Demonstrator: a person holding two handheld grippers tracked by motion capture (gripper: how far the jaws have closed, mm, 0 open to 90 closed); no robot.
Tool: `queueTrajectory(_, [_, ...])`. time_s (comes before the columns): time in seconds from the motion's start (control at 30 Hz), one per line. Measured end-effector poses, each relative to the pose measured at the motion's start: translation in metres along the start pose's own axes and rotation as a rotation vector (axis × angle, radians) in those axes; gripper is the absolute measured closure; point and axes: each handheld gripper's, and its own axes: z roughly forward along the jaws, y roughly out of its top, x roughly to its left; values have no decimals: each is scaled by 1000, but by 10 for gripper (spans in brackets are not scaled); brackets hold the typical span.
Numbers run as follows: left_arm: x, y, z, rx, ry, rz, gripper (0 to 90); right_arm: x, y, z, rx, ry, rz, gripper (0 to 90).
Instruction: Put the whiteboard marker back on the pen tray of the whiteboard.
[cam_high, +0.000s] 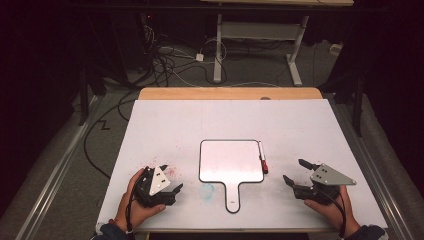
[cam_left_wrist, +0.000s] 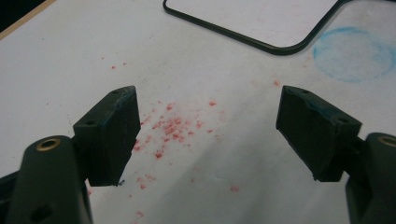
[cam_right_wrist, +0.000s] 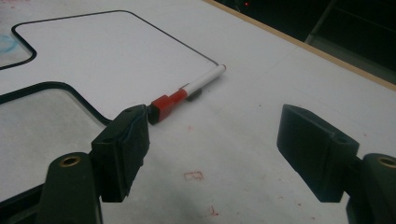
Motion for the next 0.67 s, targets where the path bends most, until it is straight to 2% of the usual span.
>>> queueTrajectory(0.27, [0, -1, 0, 10, 0, -6, 200, 0, 1, 3, 10, -14, -17, 263])
queueTrajectory(0.47, [-1, 0, 2, 9, 3, -4, 197, -2, 2, 0, -1, -26, -10, 263])
queueTrajectory(0.67, [1, 2, 4, 5, 2, -7, 192, -1, 2, -1, 2, -32, -30, 261])
